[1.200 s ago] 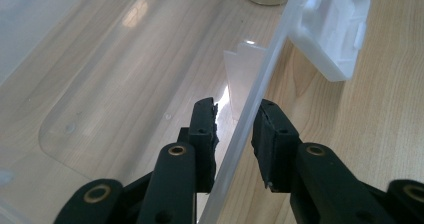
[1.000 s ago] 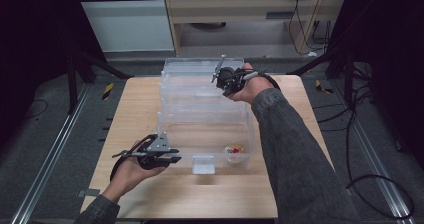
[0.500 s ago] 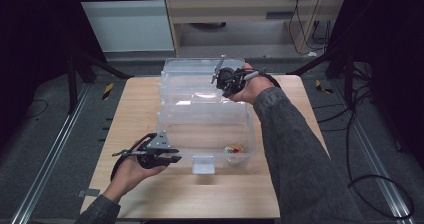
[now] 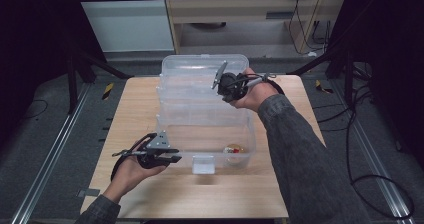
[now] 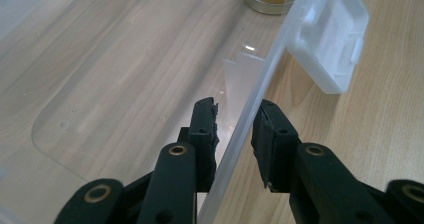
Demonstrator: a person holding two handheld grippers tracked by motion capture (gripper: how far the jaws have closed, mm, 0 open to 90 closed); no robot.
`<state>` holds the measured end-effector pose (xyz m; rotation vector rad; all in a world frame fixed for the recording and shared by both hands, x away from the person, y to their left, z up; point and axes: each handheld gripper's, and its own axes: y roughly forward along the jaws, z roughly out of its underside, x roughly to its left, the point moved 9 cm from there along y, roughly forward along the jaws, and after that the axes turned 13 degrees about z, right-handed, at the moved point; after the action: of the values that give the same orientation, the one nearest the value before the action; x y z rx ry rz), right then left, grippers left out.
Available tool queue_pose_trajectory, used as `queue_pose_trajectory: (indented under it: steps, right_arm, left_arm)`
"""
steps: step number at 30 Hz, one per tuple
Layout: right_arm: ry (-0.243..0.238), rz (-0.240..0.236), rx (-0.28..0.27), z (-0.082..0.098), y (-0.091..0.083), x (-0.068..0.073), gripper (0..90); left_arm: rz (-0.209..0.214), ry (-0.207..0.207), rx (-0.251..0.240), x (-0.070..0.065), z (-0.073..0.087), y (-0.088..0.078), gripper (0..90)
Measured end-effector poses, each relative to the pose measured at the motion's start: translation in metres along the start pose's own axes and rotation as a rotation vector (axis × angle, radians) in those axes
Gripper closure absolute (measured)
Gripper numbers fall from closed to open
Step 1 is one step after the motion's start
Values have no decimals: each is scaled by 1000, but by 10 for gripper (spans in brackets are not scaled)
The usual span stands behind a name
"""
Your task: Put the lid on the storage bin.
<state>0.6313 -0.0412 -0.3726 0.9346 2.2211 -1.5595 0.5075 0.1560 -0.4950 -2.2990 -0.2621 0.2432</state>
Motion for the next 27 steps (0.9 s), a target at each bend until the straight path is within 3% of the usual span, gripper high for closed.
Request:
queue_pose_trajectory:
  steps: [27]
  right_arm:
    - [-7,20,-40,6,-22,26,824]
  left_arm:
    - [0,12,-4,0,0,0,711]
